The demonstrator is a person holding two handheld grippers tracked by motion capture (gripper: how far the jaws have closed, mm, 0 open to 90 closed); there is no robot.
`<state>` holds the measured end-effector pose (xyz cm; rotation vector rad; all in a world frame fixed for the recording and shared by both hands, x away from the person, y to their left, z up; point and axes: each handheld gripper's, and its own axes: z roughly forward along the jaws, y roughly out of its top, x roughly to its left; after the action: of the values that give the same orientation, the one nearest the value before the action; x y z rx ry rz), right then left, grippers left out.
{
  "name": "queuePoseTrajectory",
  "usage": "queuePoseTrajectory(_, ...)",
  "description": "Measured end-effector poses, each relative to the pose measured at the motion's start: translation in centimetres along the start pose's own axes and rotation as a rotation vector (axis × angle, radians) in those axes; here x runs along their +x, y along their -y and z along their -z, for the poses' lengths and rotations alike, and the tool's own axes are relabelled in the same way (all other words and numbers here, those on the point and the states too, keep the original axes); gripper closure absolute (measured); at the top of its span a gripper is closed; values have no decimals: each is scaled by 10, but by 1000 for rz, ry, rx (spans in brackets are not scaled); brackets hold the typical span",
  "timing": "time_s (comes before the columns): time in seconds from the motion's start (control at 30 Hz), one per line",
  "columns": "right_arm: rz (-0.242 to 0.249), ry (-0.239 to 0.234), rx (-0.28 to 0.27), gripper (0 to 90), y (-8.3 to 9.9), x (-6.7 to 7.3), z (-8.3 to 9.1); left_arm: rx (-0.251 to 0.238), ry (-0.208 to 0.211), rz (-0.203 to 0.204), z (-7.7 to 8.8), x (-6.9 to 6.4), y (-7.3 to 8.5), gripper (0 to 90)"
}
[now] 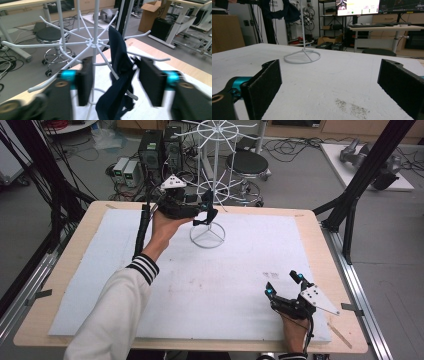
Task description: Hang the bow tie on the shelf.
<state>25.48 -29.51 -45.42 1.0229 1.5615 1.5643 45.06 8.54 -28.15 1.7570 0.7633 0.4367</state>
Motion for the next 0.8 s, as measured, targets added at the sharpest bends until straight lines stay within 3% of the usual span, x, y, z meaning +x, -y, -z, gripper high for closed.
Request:
queuePoseTrajectory(0.17, -1, 1, 0, 44, 0, 1, 0, -19, 7, 26, 2, 1, -1, 233)
queuePoseTrajectory(0.27, 0, 0, 0, 44, 0, 0, 0, -39, 14, 27, 6, 3, -2, 177)
queuePoseTrajectory(0.37, -1, 0, 0, 44, 0, 0, 0, -91, 26, 18, 14, 3, -2, 170)
queuePoseTrajectory(0.47, 1, -1, -1, 44, 0, 1, 0, -125, 30, -6, 27, 3, 2, 162)
queuePoseTrajectory(0.6, 7, 0, 1, 44, 0, 1, 0, -141, 4, -65, 49, 3, 15, 155)
queuePoseTrajectory(0.8, 17, 1, -4, 44, 0, 1, 0, -185, -1, -96, 99, 4, 53, 154)
